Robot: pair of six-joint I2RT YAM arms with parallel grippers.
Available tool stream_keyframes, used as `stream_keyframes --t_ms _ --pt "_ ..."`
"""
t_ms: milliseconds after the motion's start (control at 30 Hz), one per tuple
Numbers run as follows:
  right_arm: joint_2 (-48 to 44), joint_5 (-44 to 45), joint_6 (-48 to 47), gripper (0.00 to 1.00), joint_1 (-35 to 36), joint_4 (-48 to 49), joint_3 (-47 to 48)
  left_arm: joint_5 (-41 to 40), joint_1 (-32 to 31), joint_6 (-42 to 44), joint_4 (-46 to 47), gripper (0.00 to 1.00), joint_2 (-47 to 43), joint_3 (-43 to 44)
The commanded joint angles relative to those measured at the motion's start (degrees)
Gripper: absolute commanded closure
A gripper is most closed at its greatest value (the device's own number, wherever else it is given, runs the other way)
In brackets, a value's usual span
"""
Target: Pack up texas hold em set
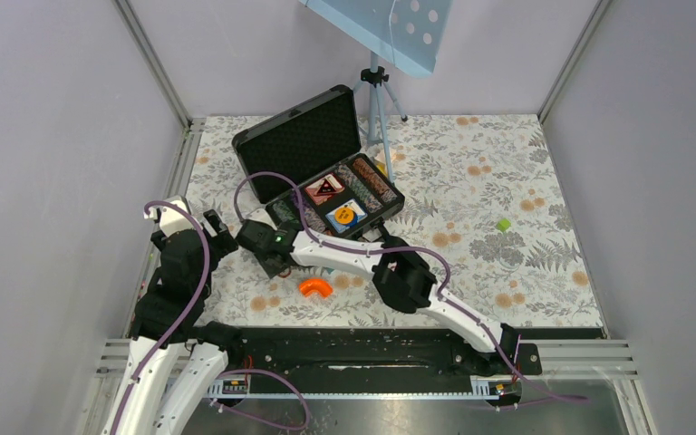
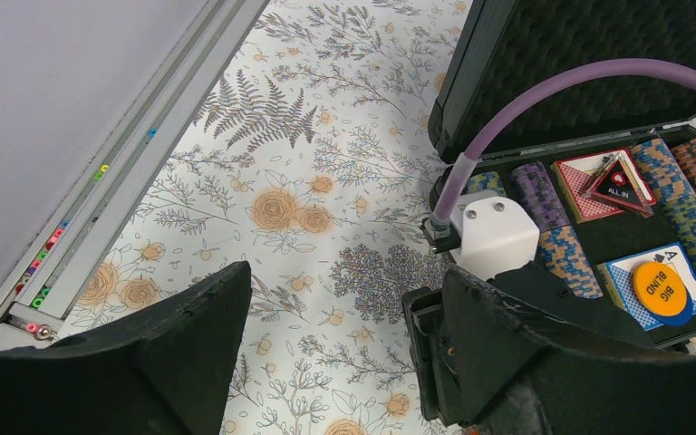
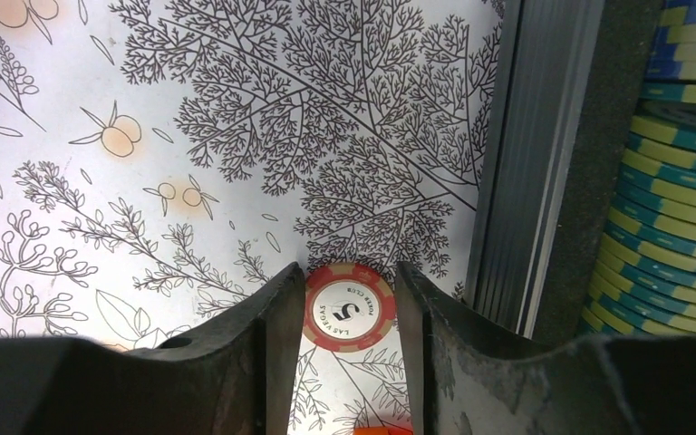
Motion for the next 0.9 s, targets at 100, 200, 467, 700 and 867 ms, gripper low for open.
stream_keyframes --t_ms 100,200,467,700,867 --pt "-0.71 0.01 1.43 0.53 0.11 -3.56 -11.51 0.50 0.18 0.73 3.03 0.23 -0.78 -0.14" --pt "-2.79 -0.10 2.47 0.53 0.62 -2.85 -14.96 0.47 0.23 0.73 3.03 0.23 -0.79 -0.13" --pt "-9.41 -1.06 6.06 0.54 2.00 1.53 -27.39 0.69 0.20 0.73 3.00 0.23 -0.88 -0.13" --pt "-11.16 -2.11 7.57 0.47 2.97 3.18 -30.83 0.68 0.18 0.76 3.02 0.23 -1.06 -0.13" --pt "-11.65 -2.76 8.28 0.33 2.97 3.20 -31.48 0.68 0.19 0.73 3.03 0.23 -1.06 -0.10"
